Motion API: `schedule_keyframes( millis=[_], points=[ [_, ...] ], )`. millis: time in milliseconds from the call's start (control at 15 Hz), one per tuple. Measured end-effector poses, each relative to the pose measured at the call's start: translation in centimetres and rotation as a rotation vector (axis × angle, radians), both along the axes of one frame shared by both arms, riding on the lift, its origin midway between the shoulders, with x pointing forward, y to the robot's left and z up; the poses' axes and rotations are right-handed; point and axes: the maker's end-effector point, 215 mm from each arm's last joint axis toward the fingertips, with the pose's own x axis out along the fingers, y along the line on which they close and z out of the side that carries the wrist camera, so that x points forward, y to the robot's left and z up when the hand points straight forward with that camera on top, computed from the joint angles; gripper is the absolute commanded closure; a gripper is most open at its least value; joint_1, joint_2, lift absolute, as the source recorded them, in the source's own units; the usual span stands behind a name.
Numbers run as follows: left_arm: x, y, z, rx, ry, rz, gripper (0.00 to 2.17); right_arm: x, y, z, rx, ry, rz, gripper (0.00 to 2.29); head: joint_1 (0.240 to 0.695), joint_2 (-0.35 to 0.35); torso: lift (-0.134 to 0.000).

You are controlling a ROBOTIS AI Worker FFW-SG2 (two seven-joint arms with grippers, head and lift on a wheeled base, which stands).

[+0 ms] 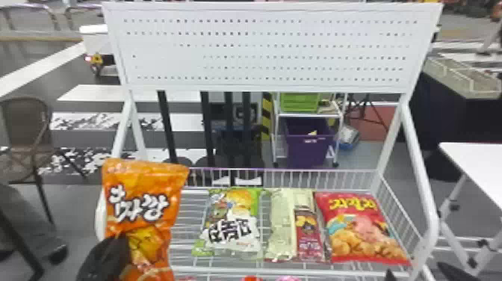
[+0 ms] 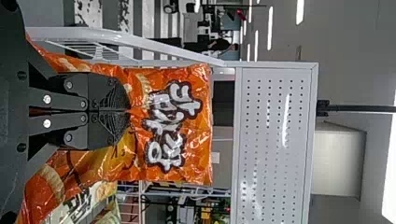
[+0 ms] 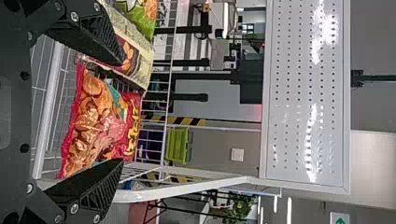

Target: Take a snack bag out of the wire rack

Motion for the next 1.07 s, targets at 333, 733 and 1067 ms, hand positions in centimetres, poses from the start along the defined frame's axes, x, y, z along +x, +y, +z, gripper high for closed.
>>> schedule_keyframes(
  millis=[333, 733, 1067],
  points=[
    [0.2, 0.0, -0.1, 0.005, 0.0, -0.002, 2.06, 5.5, 5.2, -3.7, 0.077, 0.03, 0.079, 0.17, 0.499, 0.0, 0.0],
    [0.5, 0.1, -1.0, 0.009, 0.013, 0.0, 2.06, 14.5, 10.9, -7.7, 0.056, 0.115, 0.147, 0.17, 0.499, 0.0, 0.0],
    [0.7, 0.3, -1.5, 0.018, 0.024, 0.001, 2.06, 19.4, 12.3, -11.0, 0.019, 0.208, 0.167, 0.35, 0.499, 0.0, 0.0]
  ],
)
